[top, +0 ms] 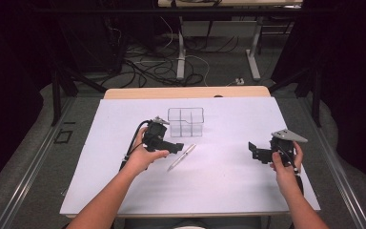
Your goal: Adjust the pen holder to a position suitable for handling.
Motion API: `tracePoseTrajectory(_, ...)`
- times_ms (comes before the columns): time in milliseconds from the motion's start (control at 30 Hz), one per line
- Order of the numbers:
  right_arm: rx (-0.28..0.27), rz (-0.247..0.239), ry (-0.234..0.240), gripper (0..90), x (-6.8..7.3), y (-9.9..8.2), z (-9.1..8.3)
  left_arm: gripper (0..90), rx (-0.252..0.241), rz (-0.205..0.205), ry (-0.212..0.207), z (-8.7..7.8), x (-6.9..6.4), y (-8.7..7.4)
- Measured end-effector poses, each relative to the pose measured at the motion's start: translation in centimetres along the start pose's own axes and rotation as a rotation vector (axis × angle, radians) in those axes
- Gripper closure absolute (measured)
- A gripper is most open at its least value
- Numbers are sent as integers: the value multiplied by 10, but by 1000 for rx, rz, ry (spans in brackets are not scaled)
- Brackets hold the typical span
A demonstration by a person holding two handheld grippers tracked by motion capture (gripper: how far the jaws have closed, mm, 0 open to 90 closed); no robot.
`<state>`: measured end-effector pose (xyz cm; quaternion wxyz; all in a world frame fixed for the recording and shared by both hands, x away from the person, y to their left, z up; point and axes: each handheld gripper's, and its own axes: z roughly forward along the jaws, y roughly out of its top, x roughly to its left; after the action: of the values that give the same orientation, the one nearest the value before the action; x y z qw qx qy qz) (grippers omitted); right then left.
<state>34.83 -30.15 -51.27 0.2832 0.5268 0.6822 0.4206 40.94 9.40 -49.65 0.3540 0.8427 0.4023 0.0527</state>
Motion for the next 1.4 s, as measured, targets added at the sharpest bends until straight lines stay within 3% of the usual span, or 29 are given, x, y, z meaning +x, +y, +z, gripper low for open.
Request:
tracePoseTrajectory(67,3,-3,-5,0,0,0,0,69,16,-14,-3,3,-2,-1)
tracePoseTrajectory(100,0,-5,-1,0,0,0,0,83,38,12,1,4,-1,-1)
tracePoseTrajectory(267,2,-10,4,0,0,0,1,156,60,27,12,10,-4,-2)
tracePoseTrajectory(333,1,-11,6,0,0,0,1,178,75,56,16,12,-4,-2)
tracePoseTrajectory(533,4,-11,4,0,0,0,0,289,113,44,3,18,-4,-4)
tracePoseTrajectory(567,2,-11,6,0,0,0,1,315,123,16,-1,19,-6,-5)
tracePoseTrajectory(733,5,-17,7,0,0,-1,1,442,126,29,9,21,-8,-7)
tracePoseTrajectory(967,6,-16,7,0,0,-1,1,513,163,58,-11,24,-10,-9)
tracePoseTrajectory(1167,7,-16,8,0,0,-1,1,567,203,29,-36,26,-13,-11)
tracePoseTrajectory(1367,12,-17,6,0,0,-1,1,594,229,-3,-21,30,-14,-14)
tracePoseTrajectory(1400,12,-16,6,0,0,-1,1,601,234,11,-11,31,-13,-14)
